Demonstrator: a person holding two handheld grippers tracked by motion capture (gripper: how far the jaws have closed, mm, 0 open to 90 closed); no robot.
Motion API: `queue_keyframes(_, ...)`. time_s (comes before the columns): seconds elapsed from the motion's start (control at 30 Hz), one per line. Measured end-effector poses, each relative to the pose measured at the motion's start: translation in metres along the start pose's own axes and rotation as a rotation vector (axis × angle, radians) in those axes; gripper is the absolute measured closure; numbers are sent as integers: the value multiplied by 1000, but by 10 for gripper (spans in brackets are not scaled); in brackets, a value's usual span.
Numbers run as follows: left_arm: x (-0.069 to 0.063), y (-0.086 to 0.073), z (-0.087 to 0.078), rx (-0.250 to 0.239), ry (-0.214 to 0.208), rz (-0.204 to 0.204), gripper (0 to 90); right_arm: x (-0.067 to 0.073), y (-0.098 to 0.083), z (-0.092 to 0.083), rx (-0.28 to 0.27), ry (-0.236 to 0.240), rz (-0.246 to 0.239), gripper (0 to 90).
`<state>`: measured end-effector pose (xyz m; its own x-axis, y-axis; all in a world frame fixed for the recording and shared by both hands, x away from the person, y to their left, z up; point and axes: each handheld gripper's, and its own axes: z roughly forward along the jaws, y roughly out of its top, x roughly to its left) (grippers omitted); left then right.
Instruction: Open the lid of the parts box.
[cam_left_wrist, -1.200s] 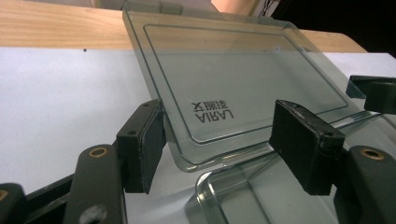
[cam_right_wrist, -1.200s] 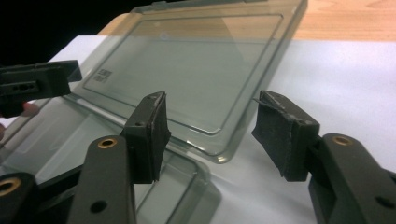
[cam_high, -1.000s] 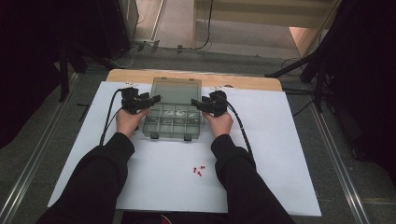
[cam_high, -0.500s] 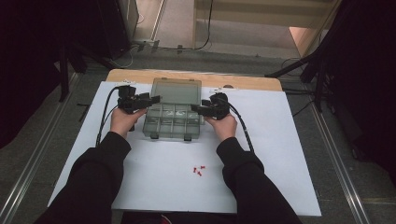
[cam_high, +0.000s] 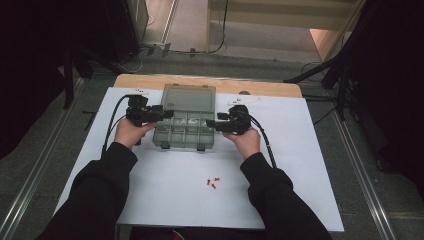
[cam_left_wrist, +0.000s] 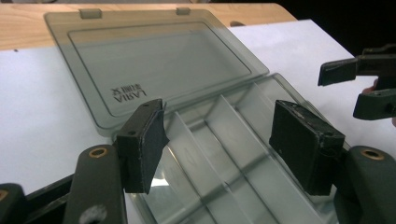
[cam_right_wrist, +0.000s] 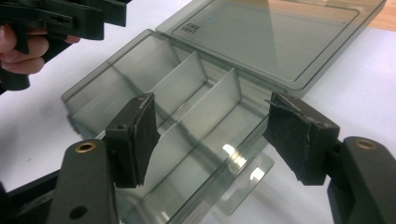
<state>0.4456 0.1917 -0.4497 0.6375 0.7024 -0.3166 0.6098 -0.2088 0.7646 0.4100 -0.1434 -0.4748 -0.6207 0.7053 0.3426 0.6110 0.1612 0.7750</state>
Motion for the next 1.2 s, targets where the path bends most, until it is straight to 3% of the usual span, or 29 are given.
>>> queue_keyframes(0.53,-16,-7,-12,34,-58,23,347,8,-12,-19,18,40,-32,333)
queue_keyframes(0.83,-26,-13,-21,54,-80,75,347,18,-21,-26,36,74,-50,334)
queue_keyframes(1.2,-38,-16,-30,57,-111,94,346,24,-28,-38,41,93,-76,337)
